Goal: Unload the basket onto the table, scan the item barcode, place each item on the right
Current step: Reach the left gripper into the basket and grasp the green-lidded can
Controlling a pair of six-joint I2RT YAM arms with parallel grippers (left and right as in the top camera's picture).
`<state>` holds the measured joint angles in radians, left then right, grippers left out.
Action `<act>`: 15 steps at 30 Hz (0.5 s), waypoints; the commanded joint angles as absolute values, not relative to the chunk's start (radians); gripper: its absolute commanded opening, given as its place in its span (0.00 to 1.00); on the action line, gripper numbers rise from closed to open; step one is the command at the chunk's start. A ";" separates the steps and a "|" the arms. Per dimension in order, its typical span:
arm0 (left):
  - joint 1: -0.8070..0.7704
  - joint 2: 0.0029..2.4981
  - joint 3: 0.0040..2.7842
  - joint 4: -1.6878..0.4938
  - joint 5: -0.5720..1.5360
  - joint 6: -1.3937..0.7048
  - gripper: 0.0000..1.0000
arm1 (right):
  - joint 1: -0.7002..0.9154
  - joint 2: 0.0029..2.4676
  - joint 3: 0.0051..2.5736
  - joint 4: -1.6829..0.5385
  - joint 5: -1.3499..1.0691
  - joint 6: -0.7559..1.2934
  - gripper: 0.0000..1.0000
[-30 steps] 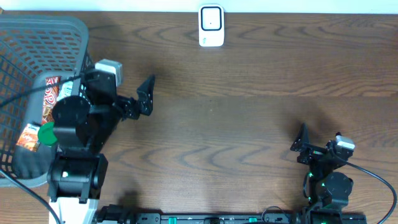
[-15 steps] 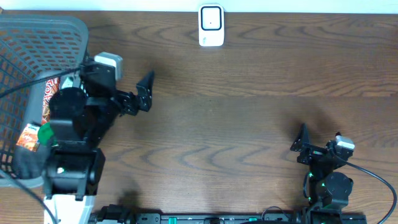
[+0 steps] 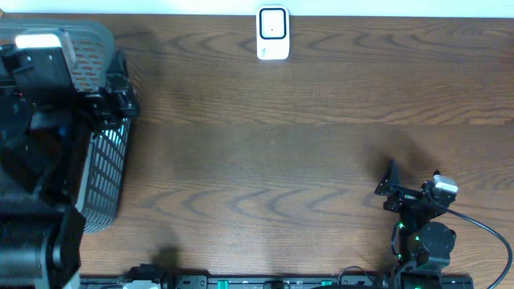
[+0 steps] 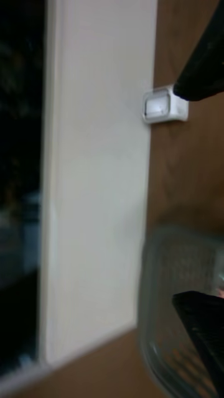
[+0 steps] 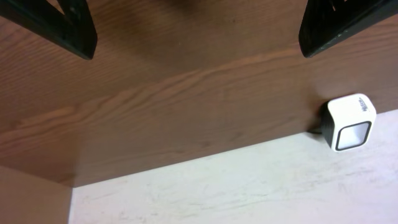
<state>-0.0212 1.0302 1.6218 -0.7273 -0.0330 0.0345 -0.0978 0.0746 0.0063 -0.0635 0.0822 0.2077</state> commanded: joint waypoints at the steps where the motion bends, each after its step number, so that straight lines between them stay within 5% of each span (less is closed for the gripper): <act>1: -0.016 1.104 1.677 -0.823 -0.297 0.046 0.98 | -0.103 0.072 0.006 -0.067 0.084 0.197 0.99; 8: 0.175 1.174 1.687 -0.885 -0.401 -0.123 0.98 | -0.103 0.072 0.006 -0.067 0.084 0.197 0.99; 15: 0.514 1.304 1.687 -0.954 -0.126 -0.264 0.98 | -0.103 0.072 0.006 -0.067 0.084 0.197 0.99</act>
